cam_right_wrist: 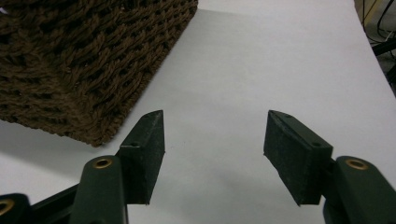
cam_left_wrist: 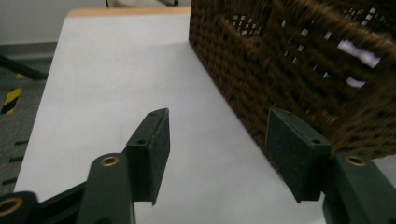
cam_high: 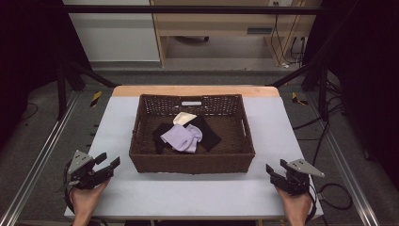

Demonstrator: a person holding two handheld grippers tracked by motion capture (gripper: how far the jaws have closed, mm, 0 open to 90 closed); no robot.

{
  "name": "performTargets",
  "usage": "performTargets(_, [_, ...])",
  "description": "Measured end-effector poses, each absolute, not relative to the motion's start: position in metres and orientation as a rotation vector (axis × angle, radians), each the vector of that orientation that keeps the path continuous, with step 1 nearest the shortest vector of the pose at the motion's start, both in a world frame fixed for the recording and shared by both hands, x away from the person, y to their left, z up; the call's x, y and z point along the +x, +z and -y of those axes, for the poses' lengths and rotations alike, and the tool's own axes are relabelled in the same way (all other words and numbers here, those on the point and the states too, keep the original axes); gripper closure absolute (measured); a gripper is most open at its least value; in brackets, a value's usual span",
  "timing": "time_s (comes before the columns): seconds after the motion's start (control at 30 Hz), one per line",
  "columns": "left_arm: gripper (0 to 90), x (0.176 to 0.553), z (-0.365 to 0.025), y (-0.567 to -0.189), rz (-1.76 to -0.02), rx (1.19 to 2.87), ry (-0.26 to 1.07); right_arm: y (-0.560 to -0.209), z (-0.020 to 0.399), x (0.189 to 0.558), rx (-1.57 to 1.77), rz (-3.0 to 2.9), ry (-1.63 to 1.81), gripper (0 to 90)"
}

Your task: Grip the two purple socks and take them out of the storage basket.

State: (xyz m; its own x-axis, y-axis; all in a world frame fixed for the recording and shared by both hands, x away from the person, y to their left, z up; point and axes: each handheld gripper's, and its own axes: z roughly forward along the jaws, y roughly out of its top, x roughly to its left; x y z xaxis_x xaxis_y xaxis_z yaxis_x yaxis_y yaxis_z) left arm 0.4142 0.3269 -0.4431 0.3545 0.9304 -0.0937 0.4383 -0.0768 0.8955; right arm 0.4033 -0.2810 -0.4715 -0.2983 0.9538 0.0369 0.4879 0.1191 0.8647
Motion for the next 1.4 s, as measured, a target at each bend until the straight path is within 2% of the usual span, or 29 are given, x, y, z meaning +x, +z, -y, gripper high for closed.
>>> performTargets(0.37, [35.6,0.414,-0.333,-0.419,-1.238,1.604,0.604,-0.47,0.275,0.4,1.345,-1.874,1.097,37.4])
performTargets(0.73, [34.4,0.423,-0.328,-0.387,-1.184,1.583,0.624,-0.47,0.275,0.401,1.334,-1.866,1.07,36.8])
performTargets(1.1, [33.5,0.447,-0.278,-0.347,-1.063,1.643,0.623,-0.466,0.275,0.402,1.324,-1.856,1.07,36.4])
performTargets(1.4, [33.7,0.478,-0.238,-0.329,-1.024,1.679,0.615,-0.467,0.274,0.404,1.327,-1.865,1.059,37.1])
